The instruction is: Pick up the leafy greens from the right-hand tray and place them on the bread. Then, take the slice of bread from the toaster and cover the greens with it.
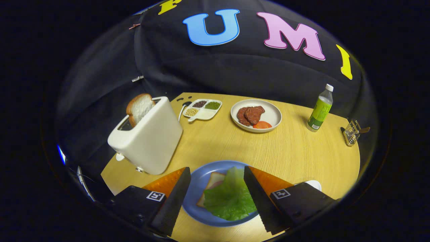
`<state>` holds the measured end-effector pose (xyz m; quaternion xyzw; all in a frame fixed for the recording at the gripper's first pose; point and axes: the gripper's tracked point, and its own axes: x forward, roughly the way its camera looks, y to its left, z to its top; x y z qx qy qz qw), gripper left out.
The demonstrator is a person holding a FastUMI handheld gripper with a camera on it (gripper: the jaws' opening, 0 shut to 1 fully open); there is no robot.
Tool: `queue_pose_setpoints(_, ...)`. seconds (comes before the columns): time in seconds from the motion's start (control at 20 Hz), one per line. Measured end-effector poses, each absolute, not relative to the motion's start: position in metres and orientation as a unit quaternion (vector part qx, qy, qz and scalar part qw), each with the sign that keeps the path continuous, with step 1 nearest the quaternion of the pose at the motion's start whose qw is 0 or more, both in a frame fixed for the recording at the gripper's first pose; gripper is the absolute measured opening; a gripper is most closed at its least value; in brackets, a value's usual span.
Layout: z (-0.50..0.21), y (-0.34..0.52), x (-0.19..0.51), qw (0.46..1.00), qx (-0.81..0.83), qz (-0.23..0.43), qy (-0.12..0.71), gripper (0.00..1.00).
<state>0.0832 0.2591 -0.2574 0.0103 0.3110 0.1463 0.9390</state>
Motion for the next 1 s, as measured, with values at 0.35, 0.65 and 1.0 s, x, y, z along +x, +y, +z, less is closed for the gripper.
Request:
queue_pose_setpoints(0.35,-0.183,0.313,0.109,0.953,0.002,0.182,0.242,0.99)
queue_pose_setpoints(0.65,-0.145,0.367,0.126,0.955,-0.014,0.216,0.202,0.99)
queue_pose_setpoints(1.0,-0.151,0.427,0.137,0.947,-0.028,0.245,0.206,0.99)
